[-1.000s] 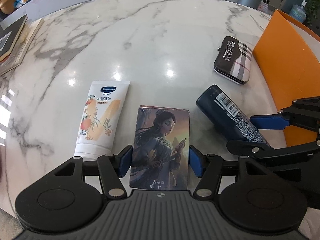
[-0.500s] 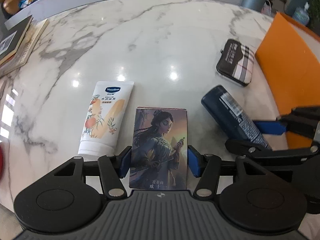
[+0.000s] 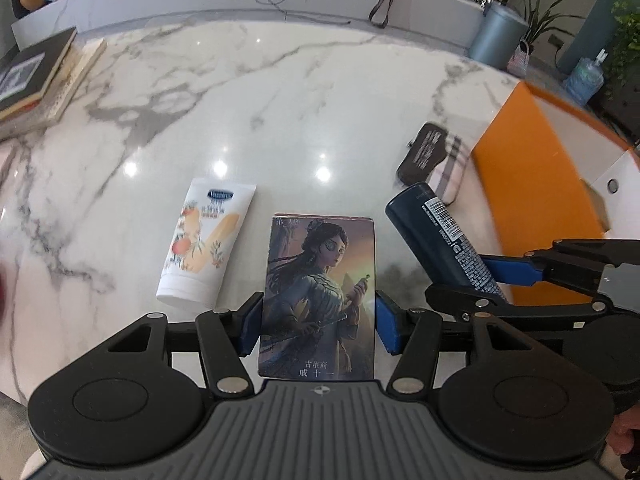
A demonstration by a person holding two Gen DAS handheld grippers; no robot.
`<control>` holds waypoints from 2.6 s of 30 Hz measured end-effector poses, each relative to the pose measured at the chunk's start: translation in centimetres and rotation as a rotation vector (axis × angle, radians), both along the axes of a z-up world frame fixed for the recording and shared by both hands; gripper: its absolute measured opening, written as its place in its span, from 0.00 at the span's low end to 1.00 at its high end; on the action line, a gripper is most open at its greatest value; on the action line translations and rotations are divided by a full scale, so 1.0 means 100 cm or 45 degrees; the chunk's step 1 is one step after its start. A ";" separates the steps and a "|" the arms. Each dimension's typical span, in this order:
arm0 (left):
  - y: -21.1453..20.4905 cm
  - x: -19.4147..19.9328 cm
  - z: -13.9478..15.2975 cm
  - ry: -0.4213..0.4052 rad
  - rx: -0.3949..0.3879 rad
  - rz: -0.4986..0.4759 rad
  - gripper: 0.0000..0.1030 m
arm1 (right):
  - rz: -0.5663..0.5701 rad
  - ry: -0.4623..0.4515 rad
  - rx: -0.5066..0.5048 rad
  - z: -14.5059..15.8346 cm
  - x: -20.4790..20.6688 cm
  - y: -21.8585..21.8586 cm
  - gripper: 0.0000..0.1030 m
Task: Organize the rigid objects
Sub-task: 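Carry the spray can and card over the orange box and lower them inside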
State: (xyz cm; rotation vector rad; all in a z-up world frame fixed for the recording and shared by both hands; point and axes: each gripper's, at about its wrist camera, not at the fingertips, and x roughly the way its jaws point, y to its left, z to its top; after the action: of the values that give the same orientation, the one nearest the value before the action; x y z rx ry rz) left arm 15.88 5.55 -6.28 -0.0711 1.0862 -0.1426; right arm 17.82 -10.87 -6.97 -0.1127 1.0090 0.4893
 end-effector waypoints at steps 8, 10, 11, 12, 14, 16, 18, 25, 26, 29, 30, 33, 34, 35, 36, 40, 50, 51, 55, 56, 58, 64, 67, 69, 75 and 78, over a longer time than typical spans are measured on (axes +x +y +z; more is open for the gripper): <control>-0.019 -0.003 0.038 -0.081 -0.009 -0.032 0.63 | -0.006 -0.107 0.027 0.042 -0.005 -0.023 0.40; -0.027 -0.003 0.048 -0.107 -0.006 -0.045 0.63 | -0.008 -0.140 0.022 0.053 -0.007 -0.031 0.40; -0.032 -0.003 0.053 -0.122 -0.005 -0.055 0.63 | -0.009 -0.155 0.017 0.059 -0.007 -0.035 0.40; -0.037 -0.002 0.057 -0.134 -0.005 -0.063 0.63 | -0.011 -0.172 0.011 0.064 -0.007 -0.040 0.40; -0.046 0.001 0.066 -0.155 -0.009 -0.069 0.63 | -0.017 -0.195 0.004 0.073 -0.006 -0.049 0.40; -0.057 0.004 0.074 -0.182 -0.008 -0.080 0.63 | -0.038 -0.183 0.028 0.082 -0.003 -0.062 0.40; -0.070 0.007 0.080 -0.203 -0.001 -0.097 0.63 | -0.055 -0.201 0.007 0.090 -0.002 -0.072 0.40; -0.111 0.017 0.097 -0.244 -0.031 -0.178 0.63 | -0.127 -0.232 0.002 0.111 0.005 -0.115 0.40; -0.118 0.019 0.097 -0.246 -0.031 -0.189 0.63 | -0.137 -0.232 -0.002 0.112 0.005 -0.121 0.40; -0.138 0.022 0.095 -0.249 -0.037 -0.230 0.63 | -0.173 -0.234 -0.040 0.112 0.008 -0.139 0.40; -0.146 0.024 0.093 -0.247 -0.039 -0.246 0.63 | -0.187 -0.231 -0.053 0.110 0.008 -0.145 0.40; -0.164 0.026 0.088 -0.240 -0.034 -0.292 0.63 | -0.233 -0.207 -0.086 0.103 0.011 -0.166 0.40; -0.170 0.027 0.086 -0.237 -0.030 -0.312 0.63 | -0.251 -0.196 -0.101 0.100 0.012 -0.173 0.40; -0.177 0.028 0.083 -0.233 -0.025 -0.331 0.63 | -0.265 -0.189 -0.114 0.097 0.013 -0.179 0.40; -0.183 0.029 0.081 -0.229 -0.022 -0.348 0.63 | -0.281 -0.182 -0.131 0.093 0.013 -0.187 0.40; -0.204 0.034 0.071 -0.214 -0.010 -0.400 0.63 | -0.347 -0.180 -0.200 0.084 0.017 -0.212 0.40; -0.231 0.040 0.044 -0.159 0.015 -0.473 0.63 | -0.458 -0.137 -0.424 0.047 0.033 -0.252 0.40; -0.232 0.040 0.042 -0.155 0.017 -0.477 0.63 | -0.452 -0.125 -0.446 0.042 0.034 -0.252 0.40; -0.235 0.039 0.036 -0.144 0.033 -0.484 0.63 | -0.421 -0.065 -0.486 0.025 0.036 -0.253 0.40; -0.235 0.039 0.035 -0.142 0.034 -0.484 0.63 | -0.413 -0.047 -0.489 0.022 0.036 -0.253 0.40; -0.237 0.040 0.033 -0.138 0.037 -0.484 0.63 | -0.401 -0.009 -0.501 0.015 0.037 -0.252 0.40; -0.241 0.038 0.031 -0.134 0.042 -0.495 0.63 | -0.376 0.031 -0.512 0.010 0.035 -0.250 0.29; -0.242 0.038 0.031 -0.132 0.044 -0.496 0.63 | -0.376 0.028 -0.500 0.013 0.032 -0.248 0.29; -0.242 0.038 0.030 -0.131 0.044 -0.495 0.63 | -0.383 0.004 -0.502 0.015 0.028 -0.247 0.29; -0.248 0.037 0.026 -0.110 0.038 -0.509 0.63 | -0.420 -0.138 -0.425 0.031 0.013 -0.241 0.34; -0.253 0.035 0.023 -0.088 0.023 -0.536 0.63 | -0.429 -0.178 -0.348 0.036 0.010 -0.241 0.34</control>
State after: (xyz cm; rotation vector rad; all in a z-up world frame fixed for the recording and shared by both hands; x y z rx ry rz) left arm 19.41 -19.71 -4.00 0.1791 1.0217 -0.5101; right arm 18.81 -34.95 -3.37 -0.2136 0.9299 0.0333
